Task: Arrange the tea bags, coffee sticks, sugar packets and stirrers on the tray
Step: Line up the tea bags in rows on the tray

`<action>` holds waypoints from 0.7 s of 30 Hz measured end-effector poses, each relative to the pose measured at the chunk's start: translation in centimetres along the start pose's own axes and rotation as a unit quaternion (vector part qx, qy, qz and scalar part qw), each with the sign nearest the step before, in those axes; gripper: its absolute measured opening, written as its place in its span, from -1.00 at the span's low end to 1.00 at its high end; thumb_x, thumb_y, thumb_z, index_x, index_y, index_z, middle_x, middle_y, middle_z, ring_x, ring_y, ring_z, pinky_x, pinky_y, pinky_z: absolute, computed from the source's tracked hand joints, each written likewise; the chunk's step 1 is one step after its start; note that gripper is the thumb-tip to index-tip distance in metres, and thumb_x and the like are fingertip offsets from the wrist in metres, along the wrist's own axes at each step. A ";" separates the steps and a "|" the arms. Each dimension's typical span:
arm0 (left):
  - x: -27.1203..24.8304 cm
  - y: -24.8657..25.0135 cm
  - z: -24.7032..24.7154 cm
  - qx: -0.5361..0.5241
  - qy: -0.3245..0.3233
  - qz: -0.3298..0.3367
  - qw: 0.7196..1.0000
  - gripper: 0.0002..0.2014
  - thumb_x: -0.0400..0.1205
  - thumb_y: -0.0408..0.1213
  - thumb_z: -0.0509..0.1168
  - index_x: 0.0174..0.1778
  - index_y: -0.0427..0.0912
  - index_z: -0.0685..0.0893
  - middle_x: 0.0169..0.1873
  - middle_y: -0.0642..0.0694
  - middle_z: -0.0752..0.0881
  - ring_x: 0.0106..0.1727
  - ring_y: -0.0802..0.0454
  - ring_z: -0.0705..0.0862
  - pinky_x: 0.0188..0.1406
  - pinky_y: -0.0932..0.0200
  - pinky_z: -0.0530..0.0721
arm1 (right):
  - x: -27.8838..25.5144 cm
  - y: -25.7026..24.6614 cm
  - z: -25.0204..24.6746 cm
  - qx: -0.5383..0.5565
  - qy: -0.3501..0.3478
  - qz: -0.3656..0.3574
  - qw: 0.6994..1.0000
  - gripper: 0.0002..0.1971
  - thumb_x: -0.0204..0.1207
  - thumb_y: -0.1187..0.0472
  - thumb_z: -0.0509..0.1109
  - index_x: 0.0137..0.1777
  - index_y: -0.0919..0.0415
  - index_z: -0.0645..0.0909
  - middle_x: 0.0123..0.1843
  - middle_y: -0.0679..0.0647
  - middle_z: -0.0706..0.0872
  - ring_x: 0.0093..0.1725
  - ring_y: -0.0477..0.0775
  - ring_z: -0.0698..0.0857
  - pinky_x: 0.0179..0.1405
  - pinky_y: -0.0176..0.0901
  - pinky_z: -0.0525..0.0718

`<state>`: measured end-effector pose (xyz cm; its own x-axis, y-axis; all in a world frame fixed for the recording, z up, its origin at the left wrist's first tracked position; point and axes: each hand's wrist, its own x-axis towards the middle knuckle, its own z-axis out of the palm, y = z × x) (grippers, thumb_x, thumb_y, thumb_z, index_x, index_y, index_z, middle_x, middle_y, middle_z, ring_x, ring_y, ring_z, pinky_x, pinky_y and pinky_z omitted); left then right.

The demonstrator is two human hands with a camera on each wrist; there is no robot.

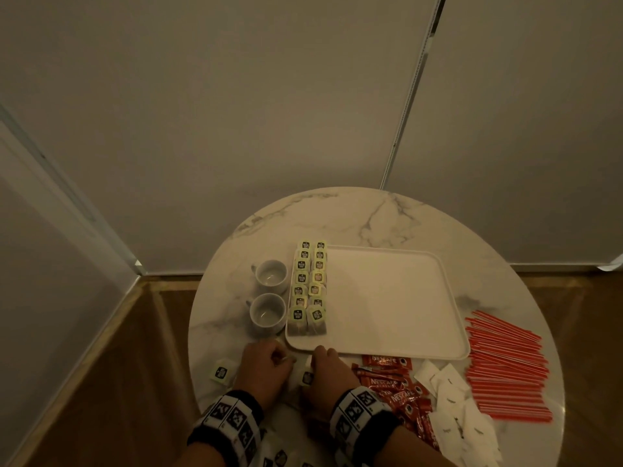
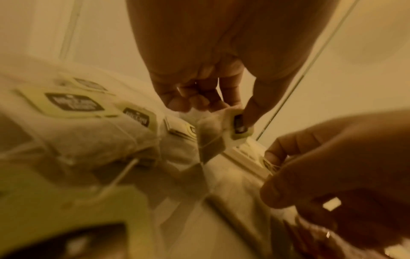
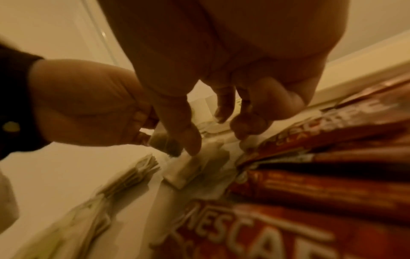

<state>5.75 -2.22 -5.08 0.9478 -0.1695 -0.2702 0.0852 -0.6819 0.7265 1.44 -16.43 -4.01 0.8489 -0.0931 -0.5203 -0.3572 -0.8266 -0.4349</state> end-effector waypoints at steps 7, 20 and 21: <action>-0.6 0.3 -0.5 -0.166 -0.014 -0.084 0.982 -0.89 0.57 -0.47 0.22 -0.21 -0.24 0.43 -0.28 -0.29 0.71 -0.41 -0.11 0.65 -0.35 0.02 0.62 | -0.2 1.2 -0.9 0.103 0.004 0.015 0.995 -0.64 0.36 0.04 0.50 0.00 0.00 0.36 -0.06 -0.02 0.63 -0.10 -0.03 0.64 -0.27 -0.31 0.58; -0.9 -0.6 1.5 0.059 -0.157 0.006 0.986 -0.49 0.54 -0.23 0.41 0.43 -0.05 0.51 0.37 -0.07 0.42 0.39 0.02 0.51 0.43 0.16 0.48 | -1.0 0.8 -0.8 0.010 0.035 -0.027 0.999 -0.70 0.40 -0.05 0.41 -0.04 0.00 0.36 -0.03 -0.03 0.52 -0.08 0.02 0.52 -0.08 -0.17 0.54; -0.9 -0.6 1.6 0.081 -0.155 0.008 0.984 -0.51 0.55 -0.19 0.41 0.41 -0.04 0.52 0.37 -0.05 0.41 0.38 0.02 0.51 0.42 0.16 0.50 | -1.0 0.9 -0.9 0.010 0.036 -0.025 0.999 -0.71 0.40 -0.04 0.41 -0.05 0.00 0.36 -0.04 -0.04 0.51 -0.09 0.02 0.52 -0.10 -0.18 0.53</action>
<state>4.37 -2.82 -6.27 0.8069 -0.3728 -0.4583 -0.0029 -0.7783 0.6279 0.63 -17.54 -3.23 0.8914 -0.0910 -0.4440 -0.3199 -0.8203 -0.4741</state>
